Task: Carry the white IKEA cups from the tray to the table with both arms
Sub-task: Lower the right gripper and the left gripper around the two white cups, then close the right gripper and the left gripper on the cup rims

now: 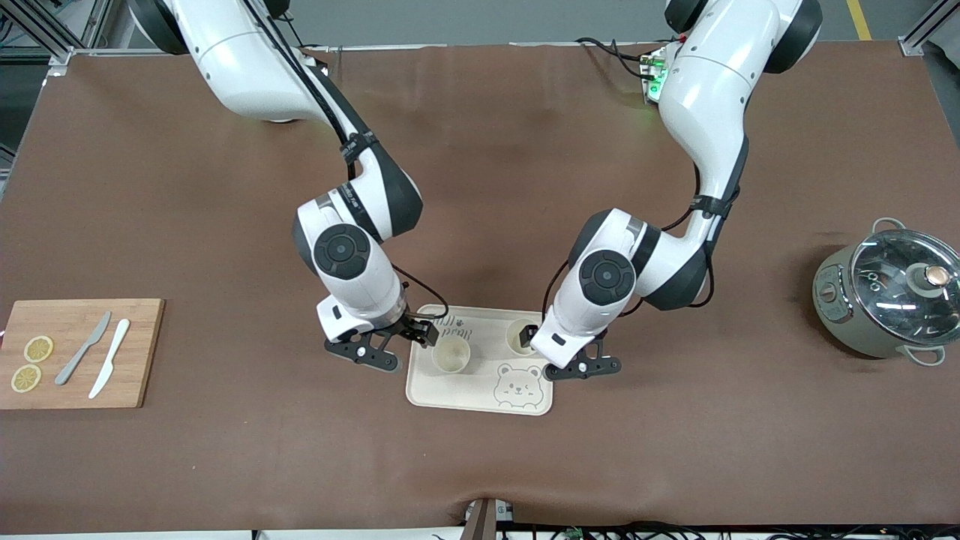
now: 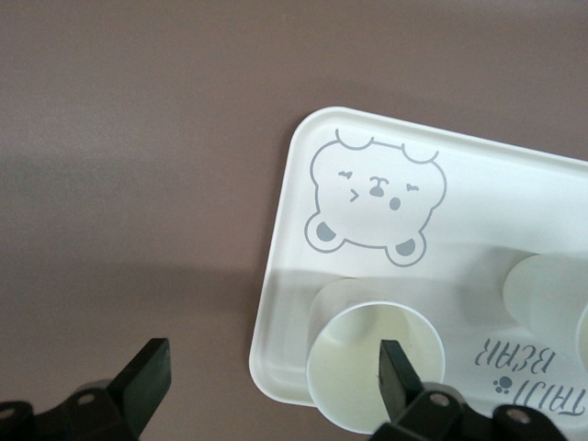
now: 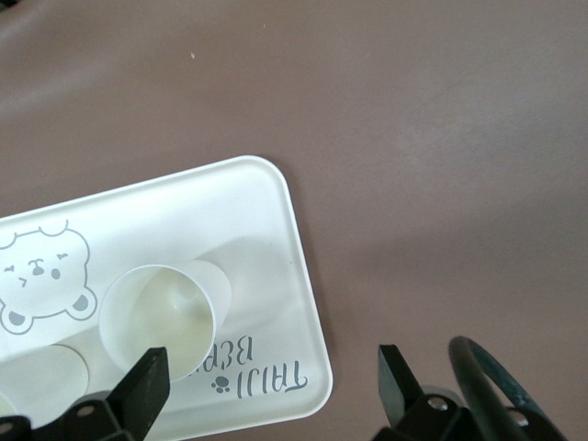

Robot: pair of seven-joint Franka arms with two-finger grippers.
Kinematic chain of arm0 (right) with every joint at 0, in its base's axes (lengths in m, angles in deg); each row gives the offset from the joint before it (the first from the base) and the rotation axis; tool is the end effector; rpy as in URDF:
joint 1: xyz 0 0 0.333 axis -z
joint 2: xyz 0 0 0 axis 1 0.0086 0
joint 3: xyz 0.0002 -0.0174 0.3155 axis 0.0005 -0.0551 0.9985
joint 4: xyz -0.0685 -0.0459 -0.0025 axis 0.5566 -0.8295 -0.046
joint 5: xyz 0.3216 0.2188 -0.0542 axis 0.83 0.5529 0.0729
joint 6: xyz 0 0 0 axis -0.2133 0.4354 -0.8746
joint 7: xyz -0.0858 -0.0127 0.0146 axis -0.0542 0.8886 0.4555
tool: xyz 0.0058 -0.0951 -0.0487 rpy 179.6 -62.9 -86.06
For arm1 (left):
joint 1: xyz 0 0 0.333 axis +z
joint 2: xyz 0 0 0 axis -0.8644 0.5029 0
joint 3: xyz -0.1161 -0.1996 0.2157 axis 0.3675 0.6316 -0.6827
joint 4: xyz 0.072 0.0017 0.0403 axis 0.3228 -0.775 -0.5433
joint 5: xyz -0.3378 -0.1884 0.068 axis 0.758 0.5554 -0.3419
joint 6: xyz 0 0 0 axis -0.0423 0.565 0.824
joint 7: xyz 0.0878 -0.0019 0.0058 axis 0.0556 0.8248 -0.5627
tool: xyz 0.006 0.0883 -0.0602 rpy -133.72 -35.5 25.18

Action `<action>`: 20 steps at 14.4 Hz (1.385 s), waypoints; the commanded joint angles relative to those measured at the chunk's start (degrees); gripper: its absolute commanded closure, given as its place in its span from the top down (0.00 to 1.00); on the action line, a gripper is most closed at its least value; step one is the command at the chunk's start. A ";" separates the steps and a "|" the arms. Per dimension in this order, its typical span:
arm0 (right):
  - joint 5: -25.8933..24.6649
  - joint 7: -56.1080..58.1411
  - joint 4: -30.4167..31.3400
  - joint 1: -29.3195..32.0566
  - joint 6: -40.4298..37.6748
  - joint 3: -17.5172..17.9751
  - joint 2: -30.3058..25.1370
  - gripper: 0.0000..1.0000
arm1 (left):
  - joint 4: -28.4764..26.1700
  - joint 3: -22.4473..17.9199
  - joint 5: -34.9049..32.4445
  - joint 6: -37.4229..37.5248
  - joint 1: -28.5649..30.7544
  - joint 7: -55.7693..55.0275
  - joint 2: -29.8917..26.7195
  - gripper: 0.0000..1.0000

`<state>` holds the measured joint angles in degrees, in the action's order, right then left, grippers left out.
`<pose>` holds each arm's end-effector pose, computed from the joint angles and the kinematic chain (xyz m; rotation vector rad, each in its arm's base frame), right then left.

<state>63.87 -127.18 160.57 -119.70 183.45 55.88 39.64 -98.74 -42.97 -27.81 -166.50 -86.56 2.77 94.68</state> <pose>0.6573 0.3735 0.3192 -3.0395 0.4830 -0.1416 0.6619 -0.3860 0.2908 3.0633 0.1700 0.0665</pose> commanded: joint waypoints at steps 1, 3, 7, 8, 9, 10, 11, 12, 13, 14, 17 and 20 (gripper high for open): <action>-0.91 -1.50 -0.77 -0.83 2.07 -0.44 1.84 1.00 | -0.45 -0.41 -2.52 -0.24 -0.58 -2.13 -0.01 1.00; -1.00 -2.11 -0.77 -1.00 4.35 -0.44 3.34 1.00 | -2.55 -0.41 -3.31 -2.69 -0.58 -2.75 -0.01 1.00; -1.09 -3.43 -0.86 -1.71 7.97 -0.53 5.63 1.00 | -5.72 -0.49 -3.67 -6.04 -0.85 -3.89 -0.01 1.00; -1.09 -3.43 -0.86 -1.71 8.14 -0.62 5.89 1.00 | -5.81 -0.49 -4.45 -6.05 -1.11 -4.68 -0.01 1.00; -1.09 -3.43 -0.86 -1.79 8.58 -0.53 6.24 1.00 | -5.81 -0.41 -4.98 -6.13 -1.37 -5.47 0.08 1.00; -1.09 -3.43 -0.86 -2.14 9.11 -0.62 6.68 1.00 | -5.81 -0.41 -5.07 -6.65 -1.55 -6.08 0.51 1.00; -1.09 -3.43 -0.86 -2.23 9.81 -0.62 7.21 1.00 | -5.81 -0.41 -5.25 -7.10 -1.81 -6.79 0.69 1.00; -1.09 -3.43 -0.86 -2.50 10.86 -0.62 7.65 1.00 | -5.81 -0.49 -5.25 -7.62 -2.25 -7.31 0.87 1.00; -1.09 -3.43 -0.86 -2.76 11.65 -0.62 8.35 1.00 | -5.81 -0.41 -5.25 -7.71 -2.25 -7.41 1.13 1.00; -1.09 -3.43 -0.86 -2.94 12.36 -0.70 8.70 1.00 | -5.81 -0.49 -5.25 -7.89 -2.25 -7.41 1.22 1.00; -1.44 -3.52 -0.86 -3.38 13.68 -0.79 9.76 1.00 | -5.73 -0.32 -5.08 -9.55 -2.08 -7.32 2.27 1.00; -1.53 -3.52 -0.86 -3.38 14.30 -0.79 10.20 1.00 | -5.81 -0.32 -5.08 -10.53 -2.17 -7.50 3.07 1.00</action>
<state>63.66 -128.96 160.60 -122.52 197.31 55.73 49.14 -104.54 -43.05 -31.43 -175.74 -88.38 -3.12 97.20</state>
